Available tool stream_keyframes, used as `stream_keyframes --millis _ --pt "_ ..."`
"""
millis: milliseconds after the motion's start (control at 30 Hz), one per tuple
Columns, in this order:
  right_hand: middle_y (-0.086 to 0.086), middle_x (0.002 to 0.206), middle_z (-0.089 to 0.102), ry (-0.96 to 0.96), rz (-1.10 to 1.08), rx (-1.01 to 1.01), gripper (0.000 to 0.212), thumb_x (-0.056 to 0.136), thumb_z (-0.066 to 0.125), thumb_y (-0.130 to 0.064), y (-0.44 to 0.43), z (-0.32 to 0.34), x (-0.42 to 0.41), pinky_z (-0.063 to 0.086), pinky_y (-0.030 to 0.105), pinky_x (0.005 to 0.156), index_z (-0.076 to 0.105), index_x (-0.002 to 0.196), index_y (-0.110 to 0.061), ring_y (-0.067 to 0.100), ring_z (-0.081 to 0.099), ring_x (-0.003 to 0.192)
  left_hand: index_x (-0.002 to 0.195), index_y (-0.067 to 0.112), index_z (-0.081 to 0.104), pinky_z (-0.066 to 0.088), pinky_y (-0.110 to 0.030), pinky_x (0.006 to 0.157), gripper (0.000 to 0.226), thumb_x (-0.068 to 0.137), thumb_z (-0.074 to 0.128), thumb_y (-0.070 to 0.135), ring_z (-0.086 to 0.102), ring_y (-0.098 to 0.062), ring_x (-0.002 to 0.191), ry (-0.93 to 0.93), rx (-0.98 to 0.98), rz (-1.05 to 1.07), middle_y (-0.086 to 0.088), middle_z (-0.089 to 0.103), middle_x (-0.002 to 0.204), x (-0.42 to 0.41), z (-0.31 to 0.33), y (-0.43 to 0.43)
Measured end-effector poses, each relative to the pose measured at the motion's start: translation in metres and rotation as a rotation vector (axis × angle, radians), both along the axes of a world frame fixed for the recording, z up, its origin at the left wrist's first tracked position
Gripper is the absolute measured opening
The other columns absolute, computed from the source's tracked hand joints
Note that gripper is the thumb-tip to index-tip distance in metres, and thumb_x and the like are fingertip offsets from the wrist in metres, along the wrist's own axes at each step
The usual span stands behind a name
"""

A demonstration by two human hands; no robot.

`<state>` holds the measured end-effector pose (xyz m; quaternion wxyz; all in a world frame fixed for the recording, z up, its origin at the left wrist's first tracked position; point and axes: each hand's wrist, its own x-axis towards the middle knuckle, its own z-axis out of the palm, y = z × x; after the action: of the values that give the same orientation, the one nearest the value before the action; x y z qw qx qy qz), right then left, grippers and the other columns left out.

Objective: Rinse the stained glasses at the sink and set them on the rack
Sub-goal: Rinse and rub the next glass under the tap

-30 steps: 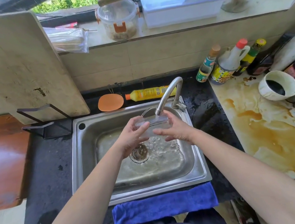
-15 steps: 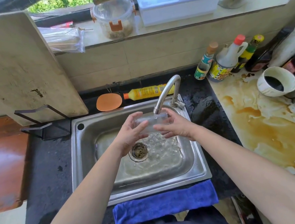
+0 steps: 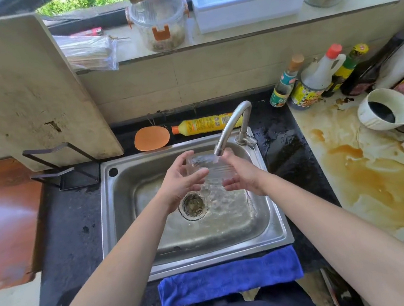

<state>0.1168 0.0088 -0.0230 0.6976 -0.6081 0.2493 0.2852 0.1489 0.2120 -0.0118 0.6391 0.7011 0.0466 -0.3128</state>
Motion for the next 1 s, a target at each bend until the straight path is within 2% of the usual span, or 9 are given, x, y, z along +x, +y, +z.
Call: stream_keyframes --millis 67,167,267,367,467,633,767,933,1000 --pt "0.005 0.148 0.039 0.083 -0.096 0.099 0.069 0.096 0.045 -0.069 0.004 -0.005 -0.002 0.06 0.037 0.079 0.037 0.153 -0.03 0.025 0.066 0.088 0.137 0.032 0.055 0.06 -0.033 0.073 0.074 0.071 0.09 0.035 0.069 -0.021 0.086 -0.105 0.128 0.04 -0.009 0.066 0.113 -0.002 0.001 -0.009" --pt "0.02 0.143 0.051 0.153 -0.248 0.25 0.066 0.092 0.054 -0.068 0.007 -0.016 -0.008 0.061 0.037 0.075 0.053 0.143 -0.026 0.035 0.067 0.101 0.13 0.032 0.061 0.055 -0.034 0.089 0.075 0.063 0.093 0.044 0.062 -0.015 0.101 -0.276 0.294 0.036 0.007 0.064 0.109 -0.002 -0.001 -0.018" --pt "0.025 0.131 0.063 0.168 -0.291 0.313 0.059 0.097 0.048 -0.065 0.009 -0.018 -0.016 0.06 0.038 0.079 0.066 0.13 -0.02 0.037 0.067 0.103 0.13 0.034 0.061 0.051 -0.036 0.1 0.076 0.062 0.093 0.045 0.059 -0.013 0.112 -0.35 0.331 -0.048 0.006 0.06 0.12 0.002 -0.003 -0.019" --pt "0.024 0.126 0.067 0.21 -0.278 0.315 0.062 0.099 0.042 -0.065 0.007 -0.019 -0.024 0.06 0.038 0.081 0.064 0.13 -0.016 0.036 0.067 0.104 0.125 0.036 0.061 0.049 -0.035 0.102 0.069 0.064 0.094 0.034 0.058 -0.013 0.112 -0.374 0.314 -0.144 0.004 0.057 0.12 0.002 0.001 -0.024" --pt "0.025 0.128 0.065 0.253 -0.249 0.28 0.062 0.098 0.042 -0.068 0.0 -0.022 -0.032 0.06 0.037 0.079 0.062 0.132 -0.02 0.032 0.067 0.099 0.122 0.028 0.065 0.051 -0.039 0.1 0.062 0.066 0.093 0.03 0.061 -0.013 0.108 -0.389 0.328 -0.23 0.007 0.065 0.118 0.0 -0.001 -0.033" --pt "0.02 0.128 0.066 0.181 -0.311 0.259 0.073 0.084 0.068 -0.067 -0.008 -0.026 -0.033 0.058 0.032 0.074 0.053 0.141 -0.024 0.026 0.066 0.091 0.123 0.028 0.061 0.05 -0.03 0.096 0.066 0.066 0.094 0.028 0.062 -0.014 0.11 -0.291 0.294 -0.225 0.014 0.065 0.11 -0.003 -0.003 -0.033" --pt "0.007 0.126 0.07 0.011 -0.202 0.182 0.07 0.076 0.081 -0.053 -0.006 -0.008 -0.023 0.057 0.029 0.079 0.059 0.135 -0.021 0.021 0.067 0.1 0.129 0.03 0.061 0.05 -0.04 0.106 0.082 0.057 0.097 0.035 0.061 -0.01 0.12 -0.151 0.215 -0.192 0.011 0.066 0.126 -0.004 -0.011 -0.019" --pt "0.001 0.133 0.056 -0.177 0.038 -0.048 0.076 0.075 0.09 -0.019 -0.003 0.004 -0.016 0.06 0.036 0.089 0.049 0.138 -0.028 0.017 0.063 0.118 0.139 0.027 0.052 0.053 -0.035 0.101 0.091 0.061 0.096 0.01 0.063 -0.009 0.117 -0.125 0.257 -0.272 0.01 0.065 0.126 -0.005 -0.008 -0.002" --pt "-0.001 0.133 0.055 -0.209 0.162 -0.114 0.087 0.069 0.094 -0.02 -0.004 0.005 -0.011 0.057 0.039 0.097 0.046 0.141 -0.03 0.015 0.06 0.12 0.136 0.03 0.055 0.054 -0.029 0.097 0.086 0.063 0.093 0.004 0.064 -0.008 0.114 -0.068 0.207 -0.24 0.012 0.067 0.123 -0.006 -0.008 0.007"
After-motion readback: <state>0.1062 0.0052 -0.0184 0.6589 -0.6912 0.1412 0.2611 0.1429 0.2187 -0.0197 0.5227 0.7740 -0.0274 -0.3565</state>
